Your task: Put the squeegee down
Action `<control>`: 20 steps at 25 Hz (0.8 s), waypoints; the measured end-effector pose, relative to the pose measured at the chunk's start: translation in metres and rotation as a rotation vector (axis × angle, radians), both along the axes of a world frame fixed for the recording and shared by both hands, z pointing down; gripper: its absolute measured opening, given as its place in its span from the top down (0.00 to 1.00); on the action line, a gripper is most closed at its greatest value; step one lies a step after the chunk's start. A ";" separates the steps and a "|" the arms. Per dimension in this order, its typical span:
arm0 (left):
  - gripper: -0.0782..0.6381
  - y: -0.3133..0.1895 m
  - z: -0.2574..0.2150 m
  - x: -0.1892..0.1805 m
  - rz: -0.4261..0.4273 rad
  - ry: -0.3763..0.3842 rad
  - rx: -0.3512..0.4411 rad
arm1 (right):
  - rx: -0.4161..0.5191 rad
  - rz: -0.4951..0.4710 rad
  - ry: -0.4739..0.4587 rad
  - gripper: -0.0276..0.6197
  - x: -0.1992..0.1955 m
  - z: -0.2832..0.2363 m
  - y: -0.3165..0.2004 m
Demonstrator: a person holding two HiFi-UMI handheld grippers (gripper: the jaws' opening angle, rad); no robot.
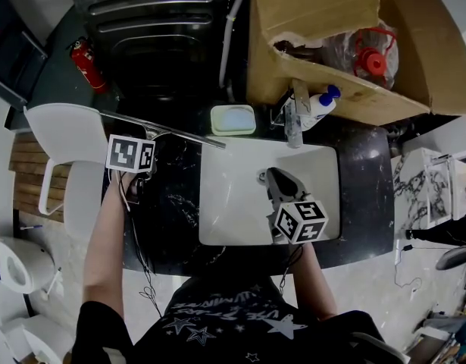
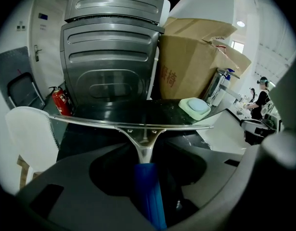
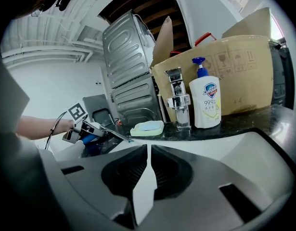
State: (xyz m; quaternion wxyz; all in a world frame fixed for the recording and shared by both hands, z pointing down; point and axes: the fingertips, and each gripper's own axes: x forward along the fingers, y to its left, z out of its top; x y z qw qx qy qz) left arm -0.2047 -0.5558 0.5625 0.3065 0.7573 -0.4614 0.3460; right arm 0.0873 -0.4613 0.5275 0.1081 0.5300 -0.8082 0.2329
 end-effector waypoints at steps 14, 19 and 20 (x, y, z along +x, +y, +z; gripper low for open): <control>0.51 0.017 -0.067 -0.006 -0.037 0.044 0.198 | 0.066 -0.014 0.009 0.87 -0.002 -0.026 0.014; 0.51 0.043 -0.103 -0.004 -0.028 0.093 0.297 | 0.108 -0.033 0.014 0.87 -0.013 -0.047 0.025; 0.52 0.049 -0.110 -0.003 -0.028 0.101 0.318 | 0.117 -0.038 0.015 0.87 -0.016 -0.051 0.029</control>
